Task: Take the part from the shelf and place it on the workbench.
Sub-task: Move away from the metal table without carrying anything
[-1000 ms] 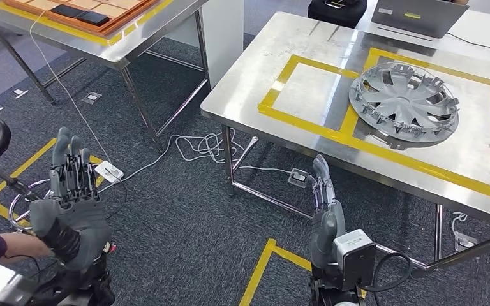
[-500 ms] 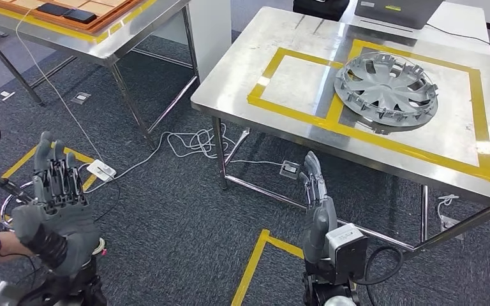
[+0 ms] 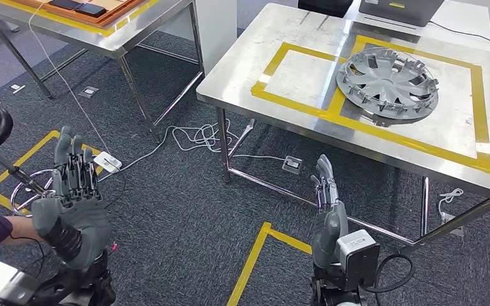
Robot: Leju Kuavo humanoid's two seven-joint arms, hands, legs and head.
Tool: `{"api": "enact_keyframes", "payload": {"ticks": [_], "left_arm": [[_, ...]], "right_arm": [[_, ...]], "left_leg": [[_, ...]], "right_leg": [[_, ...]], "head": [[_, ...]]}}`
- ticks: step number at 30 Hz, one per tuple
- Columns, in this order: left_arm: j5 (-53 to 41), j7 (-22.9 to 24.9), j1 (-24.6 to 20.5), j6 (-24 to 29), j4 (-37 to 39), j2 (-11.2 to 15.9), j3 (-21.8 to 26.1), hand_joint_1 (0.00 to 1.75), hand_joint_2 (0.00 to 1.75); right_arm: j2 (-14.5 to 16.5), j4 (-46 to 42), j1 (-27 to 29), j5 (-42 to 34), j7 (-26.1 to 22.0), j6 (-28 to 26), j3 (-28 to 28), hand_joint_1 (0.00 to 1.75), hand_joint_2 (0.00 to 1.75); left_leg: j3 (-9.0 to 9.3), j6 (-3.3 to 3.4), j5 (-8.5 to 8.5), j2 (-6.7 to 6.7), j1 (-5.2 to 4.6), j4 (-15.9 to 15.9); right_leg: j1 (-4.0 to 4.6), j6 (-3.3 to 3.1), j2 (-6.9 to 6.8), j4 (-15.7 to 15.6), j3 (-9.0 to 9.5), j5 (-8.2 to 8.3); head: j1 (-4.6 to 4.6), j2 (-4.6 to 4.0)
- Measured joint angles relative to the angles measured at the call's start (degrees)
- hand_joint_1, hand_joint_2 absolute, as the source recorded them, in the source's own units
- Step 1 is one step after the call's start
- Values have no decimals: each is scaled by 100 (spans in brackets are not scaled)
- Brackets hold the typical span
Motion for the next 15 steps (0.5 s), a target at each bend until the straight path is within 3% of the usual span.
{"api": "enact_keyframes", "payload": {"ticks": [2,5,7,8,10,12,15], "left_arm": [[0,-2,0,1,0,2,4,0,0],[1,-2,9,1,2,5,10,0,0],[2,-1,20,0,5,8,10,0,0],[2,-1,23,0,5,8,10,0,0],[2,-1,23,-3,5,8,10,0,0],[2,-1,17,-9,2,8,11,0,0],[2,-3,16,-17,-1,8,13,0,0]], "right_arm": [[1,0,-3,1,0,0,-1,0,0],[2,1,1,2,2,0,-1,0,0],[2,2,12,2,2,-1,-1,0,0],[2,2,17,2,2,-3,-1,0,0],[2,2,20,3,2,-8,-1,0,0],[2,1,17,5,2,-12,-2,0,0],[2,1,18,7,2,-20,-4,0,0]], "left_leg": [[-96,-55,-146,-22,10,145],[-487,-96,-767,-71,13,1121],[-601,-100,-921,-79,12,1566],[-503,-88,-849,-84,11,1478],[-44,-33,-587,-122,8,775],[349,18,-472,-181,-6,155],[416,84,-437,-188,-32,19]], "right_leg": [[-16,-89,5,-42,20,89],[-23,-163,14,-54,-57,207],[-12,-164,39,-39,-145,260],[-9,-157,58,-28,-183,282],[-7,-133,97,0,-237,313],[4,-86,127,39,-292,340],[-10,19,148,49,-356,403]], "head": [[-27,0],[-127,0],[-168,0],[-187,0],[-227,0],[-251,0],[-251,0]]}}
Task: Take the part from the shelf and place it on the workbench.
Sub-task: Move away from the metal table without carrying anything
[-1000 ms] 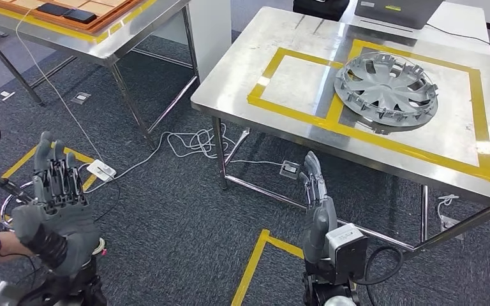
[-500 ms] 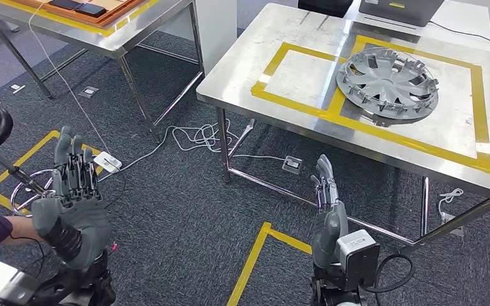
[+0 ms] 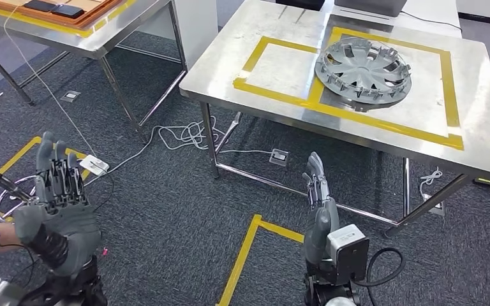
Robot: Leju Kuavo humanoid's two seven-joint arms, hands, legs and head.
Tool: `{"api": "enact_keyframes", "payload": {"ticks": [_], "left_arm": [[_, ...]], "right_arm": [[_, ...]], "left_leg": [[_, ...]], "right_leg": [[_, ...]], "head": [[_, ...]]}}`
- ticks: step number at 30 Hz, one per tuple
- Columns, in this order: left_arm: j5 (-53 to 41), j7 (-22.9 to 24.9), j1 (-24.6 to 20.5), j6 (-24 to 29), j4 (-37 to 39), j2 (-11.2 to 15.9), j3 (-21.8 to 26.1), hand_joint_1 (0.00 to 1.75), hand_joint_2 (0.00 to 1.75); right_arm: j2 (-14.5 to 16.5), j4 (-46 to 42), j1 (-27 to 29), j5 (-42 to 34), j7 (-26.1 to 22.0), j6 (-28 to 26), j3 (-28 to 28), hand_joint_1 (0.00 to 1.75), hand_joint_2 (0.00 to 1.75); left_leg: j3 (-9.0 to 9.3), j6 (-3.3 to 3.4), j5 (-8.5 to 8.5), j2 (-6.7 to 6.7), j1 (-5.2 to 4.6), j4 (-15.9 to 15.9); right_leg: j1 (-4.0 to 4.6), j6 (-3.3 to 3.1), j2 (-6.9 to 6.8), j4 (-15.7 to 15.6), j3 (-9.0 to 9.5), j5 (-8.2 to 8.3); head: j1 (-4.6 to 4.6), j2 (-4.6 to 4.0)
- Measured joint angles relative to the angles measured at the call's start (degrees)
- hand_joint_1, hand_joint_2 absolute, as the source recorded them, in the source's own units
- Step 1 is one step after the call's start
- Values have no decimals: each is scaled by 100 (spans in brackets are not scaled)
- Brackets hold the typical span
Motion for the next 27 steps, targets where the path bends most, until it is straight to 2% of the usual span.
{"api": "enact_keyframes", "payload": {"ticks": [1,2,3,5,6,7,8,9,11,12,13,16,17,18,19,21,22,23,24,27], "left_arm": [[1,1,0,-1,1,-1,0,0,0],[1,1,-2,-3,1,-2,0,0,0],[1,1,-2,-4,1,-3,0,0,0],[3,1,6,-8,1,-4,0,0,0],[6,2,13,-9,2,-4,0,0,0],[10,2,19,-11,4,-4,0,0,0],[14,2,25,-12,4,-4,0,0,0],[17,2,29,-14,5,-4,0,0,0],[24,2,33,-14,4,-4,0,0,0],[26,2,33,-15,4,-4,0,0,0],[28,2,33,-15,3,-4,1,0,0],[32,1,34,-16,2,-3,4,0,0],[33,1,35,-16,2,-2,8,0,0],[33,0,35,-15,2,-1,14,0,0],[33,0,37,-15,2,1,20,0,0],[34,1,45,-15,6,2,29,0,0],[36,3,50,-16,9,3,31,0,0],[36,5,53,-16,12,3,33,0,0],[36,7,54,-16,14,3,34,0,0],[36,8,52,-16,14,2,39,0,0]], "right_arm": [[0,0,2,0,0,-4,-2,0,0],[-1,-1,1,0,-1,-8,-4,0,0],[-1,-1,0,0,-1,-11,-7,0,0],[-1,0,6,0,-2,-14,-9,0,0],[-1,1,12,0,-2,-14,-10,0,0],[-1,1,19,0,-2,-15,-10,0,0],[-1,1,22,0,-2,-17,-10,0,0],[-1,1,24,0,-3,-19,-10,0,0],[-1,1,21,-1,-4,-25,-10,0,0],[-1,1,19,-1,-6,-27,-11,0,0],[-1,0,15,-2,-8,-30,-11,0,0],[-1,-1,12,-2,-14,-35,-15,0,0],[-1,-1,13,-2,-16,-36,-16,0,0],[-1,-1,12,-2,-19,-37,-16,0,0],[0,-1,11,-3,-22,-37,-16,0,0],[1,0,11,-5,-24,-37,-16,0,0],[1,1,14,-7,-24,-37,-16,0,0],[1,1,17,-7,-24,-37,-16,0,0],[2,1,21,-7,-24,-37,-16,0,0],[2,1,24,-6,-26,-37,-16,0,0]], "left_leg": [[-11,32,33,17,8,-18],[-24,65,68,36,21,-39],[-46,94,102,56,35,-58],[-124,126,157,89,38,-58],[-174,129,183,107,36,-49],[-224,127,209,127,34,-37],[-271,120,233,146,34,-23],[-312,110,255,163,34,-8],[-369,74,300,198,36,14],[-381,49,322,214,32,20],[-385,18,345,231,33,17],[-375,-93,411,269,46,-13],[-409,-126,362,254,50,28],[-471,-152,249,224,53,142],[-579,-170,55,189,55,386],[-837,-194,-381,138,57,1094],[-928,-195,-512,130,56,1393],[-931,-185,-531,123,53,1511],[-829,-161,-453,115,48,1409],[-129,-25,-96,21,16,312]], "right_leg": [[-4,34,1,30,-41,-23],[-6,65,-3,136,-104,-112],[-11,94,-11,361,-205,-276],[-32,142,-36,1092,-479,-719],[-41,157,-43,1428,-586,-880],[-47,166,-48,1613,-622,-949],[-51,167,-52,1581,-551,-917],[-54,161,-60,1327,-372,-797],[-45,122,-127,523,122,-560],[-29,96,-169,209,293,-496],[-9,67,-195,36,379,-484],[22,-33,-169,-42,373,-426],[11,-72,-160,-70,385,-379],[-2,-108,-152,-99,392,-332],[-14,-138,-147,-117,388,-279],[-4,-170,-121,-110,318,-209],[4,-177,-104,-102,269,-177],[16,-177,-83,-96,226,-153],[27,-174,-61,-88,189,-128],[55,-143,5,-70,125,-72]], "head": [[5,0],[25,0],[59,0],[139,0],[167,0],[187,0],[209,0],[229,0],[271,0],[278,0],[285,0],[281,0],[268,0],[248,0],[212,0],[135,0],[103,0],[82,0],[60,0],[4,0]]}}
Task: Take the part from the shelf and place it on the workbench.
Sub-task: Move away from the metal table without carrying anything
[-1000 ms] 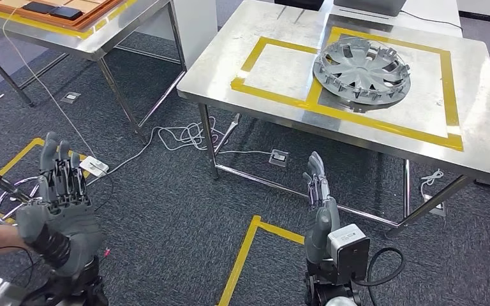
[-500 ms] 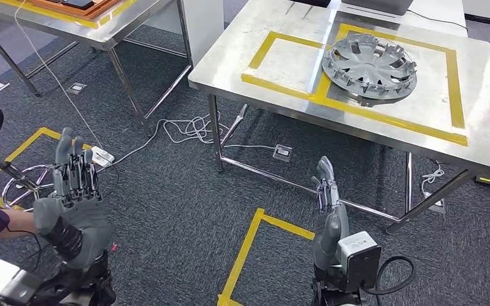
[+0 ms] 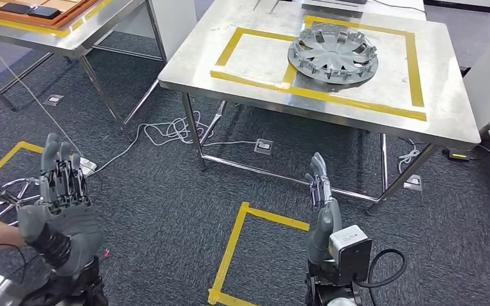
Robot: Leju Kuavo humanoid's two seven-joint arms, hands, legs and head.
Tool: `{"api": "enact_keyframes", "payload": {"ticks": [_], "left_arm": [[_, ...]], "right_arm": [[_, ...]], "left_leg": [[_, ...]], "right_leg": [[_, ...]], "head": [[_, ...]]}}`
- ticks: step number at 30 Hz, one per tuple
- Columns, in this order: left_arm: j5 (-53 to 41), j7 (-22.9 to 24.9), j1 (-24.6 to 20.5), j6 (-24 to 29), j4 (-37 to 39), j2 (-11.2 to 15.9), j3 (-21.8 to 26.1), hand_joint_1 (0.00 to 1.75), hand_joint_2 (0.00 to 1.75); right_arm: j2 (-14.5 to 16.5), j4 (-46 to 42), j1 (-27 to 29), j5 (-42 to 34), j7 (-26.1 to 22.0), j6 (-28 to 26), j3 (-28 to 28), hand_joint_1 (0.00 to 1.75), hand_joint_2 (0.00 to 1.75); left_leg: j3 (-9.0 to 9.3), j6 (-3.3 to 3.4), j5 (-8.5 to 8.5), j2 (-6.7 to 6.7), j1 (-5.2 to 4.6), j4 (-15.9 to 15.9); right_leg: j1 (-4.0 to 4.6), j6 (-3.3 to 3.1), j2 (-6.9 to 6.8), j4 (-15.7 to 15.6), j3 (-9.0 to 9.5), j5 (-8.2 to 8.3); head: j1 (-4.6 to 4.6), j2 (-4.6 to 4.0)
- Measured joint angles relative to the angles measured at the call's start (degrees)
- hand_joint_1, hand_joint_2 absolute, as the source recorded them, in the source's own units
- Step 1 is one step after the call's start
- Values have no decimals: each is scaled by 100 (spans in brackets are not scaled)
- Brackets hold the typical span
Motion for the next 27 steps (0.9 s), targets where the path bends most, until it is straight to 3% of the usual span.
{"api": "enact_keyframes", "payload": {"ticks": [2,5,7,10,11,12,15,17,20,21,23,25,26,27], "left_arm": [[-1,-3,-2,1,-6,0,3,0,0],[-1,-2,0,1,-11,-1,5,0,0],[-1,-1,0,0,-11,-2,5,0,0],[-1,0,12,0,-11,-3,5,0,0],[-1,1,16,1,-10,-3,5,0,0],[-1,1,18,1,-10,-3,5,0,0],[-1,0,20,3,-10,-3,5,0,0],[-1,-1,20,4,-11,-4,6,0,0],[-1,-2,20,5,-12,-3,10,0,0],[-1,-2,20,6,-13,-1,15,0,0],[0,-5,24,6,-13,2,30,0,0],[1,-8,28,3,-10,2,37,0,0],[2,-8,30,2,-8,3,38,0,0],[3,-8,31,1,-7,3,39,0,0]], "right_arm": [[0,-1,2,1,-4,-1,0,0,0],[0,-1,9,2,-9,-3,-2,0,0],[0,-1,4,2,-11,-5,-4,0,0],[-1,1,10,-1,-11,-9,-4,0,0],[-1,2,13,-2,-12,-9,-4,0,0],[-2,3,15,-2,-13,-9,-4,0,0],[-2,3,13,-2,-16,-9,-6,0,0],[-1,-1,9,1,-19,-9,-9,0,0],[0,-2,16,2,-20,-9,-19,0,0],[0,-2,17,2,-21,-9,-20,0,0],[4,-1,16,3,-22,-9,-21,0,0],[7,0,21,4,-25,-9,-21,0,0],[7,1,25,4,-26,-9,-22,0,0],[7,1,29,4,-27,-9,-22,0,0]], "left_leg": [[223,53,39,-50,-27,-362],[214,102,136,-9,-19,-421],[181,145,211,37,14,-469],[57,172,286,95,10,-458],[7,168,312,118,8,-446],[-41,162,335,140,8,-428],[-144,116,384,193,-2,-360],[-177,57,421,224,-8,-338],[-206,-49,467,241,5,-344],[-252,-80,398,211,7,-277],[-467,-126,31,132,16,207],[-739,-165,-379,96,25,968],[-800,-177,-454,92,28,1200],[-758,-180,-425,90,29,1216]], "right_leg": [[-2,56,23,10,-46,44],[-15,158,33,34,-126,65],[-26,222,0,359,-294,-186],[-75,304,-45,1418,-688,-751],[-82,321,-51,1591,-720,-803],[-86,328,-56,1544,-643,-756],[-70,271,-130,464,18,-404],[-31,186,-171,40,229,-344],[-21,64,-142,-12,220,-266],[-36,25,-137,-41,233,-219],[-68,-35,-130,-79,225,-118],[-70,-57,-109,-68,124,-45],[-70,-53,-91,-59,74,-17],[-70,-44,-71,-47,31,7]], "head": [[-11,0],[-25,0],[22,0],[135,0],[162,0],[186,0],[246,0],[252,0],[246,-1],[235,-1],[171,0],[102,0],[82,0],[64,0]]}}
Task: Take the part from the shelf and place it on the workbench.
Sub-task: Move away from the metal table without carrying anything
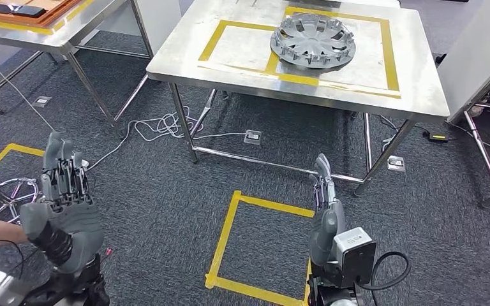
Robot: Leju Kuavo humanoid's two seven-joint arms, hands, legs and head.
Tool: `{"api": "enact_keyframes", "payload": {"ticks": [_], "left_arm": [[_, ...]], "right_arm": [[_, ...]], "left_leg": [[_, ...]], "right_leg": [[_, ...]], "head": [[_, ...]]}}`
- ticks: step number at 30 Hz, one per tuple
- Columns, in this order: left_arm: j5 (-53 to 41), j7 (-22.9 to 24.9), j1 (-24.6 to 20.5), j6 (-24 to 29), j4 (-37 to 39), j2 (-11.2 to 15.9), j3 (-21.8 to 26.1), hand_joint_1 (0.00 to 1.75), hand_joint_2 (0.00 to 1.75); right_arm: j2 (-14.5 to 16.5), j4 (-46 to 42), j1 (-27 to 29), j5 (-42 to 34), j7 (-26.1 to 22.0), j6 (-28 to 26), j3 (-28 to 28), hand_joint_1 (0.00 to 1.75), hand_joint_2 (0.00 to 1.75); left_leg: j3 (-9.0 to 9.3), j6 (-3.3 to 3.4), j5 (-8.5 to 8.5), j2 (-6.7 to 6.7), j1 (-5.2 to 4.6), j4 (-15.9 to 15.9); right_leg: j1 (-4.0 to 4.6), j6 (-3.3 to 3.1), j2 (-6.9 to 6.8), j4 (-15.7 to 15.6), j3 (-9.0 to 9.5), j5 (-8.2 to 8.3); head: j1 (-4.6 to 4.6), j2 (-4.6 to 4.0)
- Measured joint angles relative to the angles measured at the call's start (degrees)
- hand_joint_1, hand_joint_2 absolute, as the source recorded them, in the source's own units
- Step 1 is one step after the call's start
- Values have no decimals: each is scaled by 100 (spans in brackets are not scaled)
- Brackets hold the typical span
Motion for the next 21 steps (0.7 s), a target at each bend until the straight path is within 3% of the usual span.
{"api": "enact_keyframes", "payload": {"ticks": [1,3,5,8,9,11,13,14,15,16,19,21], "left_arm": [[1,-1,-1,-1,0,0,1,0,0],[3,-1,-6,-3,-1,0,3,0,0],[2,-3,-9,-4,-4,0,5,0,0],[3,-4,-10,-10,-4,0,8,0,0],[4,-4,-11,-13,-4,-1,8,0,0],[3,-5,-11,-18,-4,-3,8,0,0],[4,-7,-6,-19,-3,-4,8,0,0],[4,-7,-4,-19,-2,-4,8,0,0],[5,-7,-3,-19,-2,-4,8,0,0],[5,-7,-2,-19,-2,-4,8,0,0],[3,-7,-5,-20,-4,-5,8,0,0],[4,-7,-6,-20,-4,-7,7,0,0]], "right_arm": [[0,0,3,0,0,0,0,0,0],[1,0,7,0,0,0,0,0,0],[2,0,3,1,1,0,-2,0,0],[1,0,9,2,0,0,-15,0,0],[0,-1,11,2,0,-1,-24,0,0],[0,-1,8,2,0,-2,-40,0,0],[0,0,12,2,0,-2,-50,0,0],[0,0,17,2,-1,-2,-54,0,0],[0,0,20,3,-3,-2,-58,0,0],[0,0,21,3,-5,-2,-64,0,0],[0,-2,13,8,-13,-1,-78,0,0],[0,-4,5,11,-20,-1,-83,0,0]], "left_leg": [[156,5,115,-6,3,-210],[654,35,358,-70,10,-995],[955,89,433,-136,6,-1484],[951,201,492,-114,-16,-1537],[938,241,527,-93,-10,-1552],[889,311,594,-48,4,-1578],[794,343,651,-7,-13,-1572],[741,346,681,16,-23,-1565],[691,346,711,39,-33,-1557],[651,343,736,58,-43,-1550],[586,305,809,117,-71,-1540],[563,248,857,158,-63,-1540]], "right_leg": [[-1,13,23,15,-35,19],[7,50,64,60,-88,42],[18,108,94,106,-146,71],[-2,226,115,118,-225,131],[-8,259,102,179,-275,76],[-24,314,57,627,-481,-249],[-37,353,25,1399,-760,-677],[-40,360,20,1668,-835,-791],[-40,357,17,1748,-813,-811],[-37,341,12,1580,-668,-729],[16,219,-94,395,59,-401],[68,150,-144,71,203,-371]], "head": [[-22,0],[-68,0],[-89,0],[-78,0],[-66,0],[-2,0],[82,0],[110,0],[133,0],[153,0],[193,0],[193,0]]}}
